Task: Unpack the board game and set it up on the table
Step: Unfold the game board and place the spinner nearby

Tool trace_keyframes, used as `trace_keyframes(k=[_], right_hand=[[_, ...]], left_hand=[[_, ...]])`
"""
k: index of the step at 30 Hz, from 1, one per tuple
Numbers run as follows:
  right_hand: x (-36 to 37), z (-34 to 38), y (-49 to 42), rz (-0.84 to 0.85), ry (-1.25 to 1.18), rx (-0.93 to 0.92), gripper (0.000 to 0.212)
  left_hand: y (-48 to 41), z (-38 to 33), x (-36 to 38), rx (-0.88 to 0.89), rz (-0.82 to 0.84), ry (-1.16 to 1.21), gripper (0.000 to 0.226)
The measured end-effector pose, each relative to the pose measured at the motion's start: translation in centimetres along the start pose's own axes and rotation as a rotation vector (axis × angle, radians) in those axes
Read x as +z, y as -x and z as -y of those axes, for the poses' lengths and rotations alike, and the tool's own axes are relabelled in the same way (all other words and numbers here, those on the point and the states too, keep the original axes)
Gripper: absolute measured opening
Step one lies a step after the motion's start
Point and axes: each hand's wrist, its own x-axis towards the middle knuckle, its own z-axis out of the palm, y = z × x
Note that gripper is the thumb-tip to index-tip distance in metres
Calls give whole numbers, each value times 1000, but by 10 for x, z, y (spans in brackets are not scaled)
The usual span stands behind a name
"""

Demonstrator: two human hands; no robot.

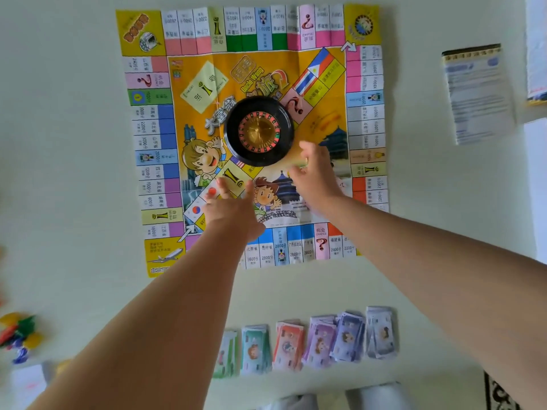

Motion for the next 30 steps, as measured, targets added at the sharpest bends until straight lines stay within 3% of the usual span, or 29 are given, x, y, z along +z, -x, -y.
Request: trace_keyframes(k=[7, 12, 15, 19, 22, 25, 30], right_hand=[[-59, -80, 51, -10, 9, -97, 34], [-105, -151, 78, -94, 26, 13, 33], [-135, -187, 89, -203, 41, 102, 31], [-170, -228, 103, -311, 135, 225, 32], [-187, -256, 109, -365, 199, 276, 30], [-191, -270, 107, -321, 292, 377, 35], [-190, -284, 98, -223, 144, 407, 28]], left_hand=[[13, -8, 9, 18, -210, -58, 82], [33, -92, 25, 238, -366, -123, 75], [41, -167, 35, 324, -314, -96, 68], [38, -221, 50, 184, -112, -45, 78], [36, -229, 55, 157, -69, -87, 83], [35, -226, 56, 167, -90, -125, 82], [33, -225, 54, 167, -81, -166, 82]])
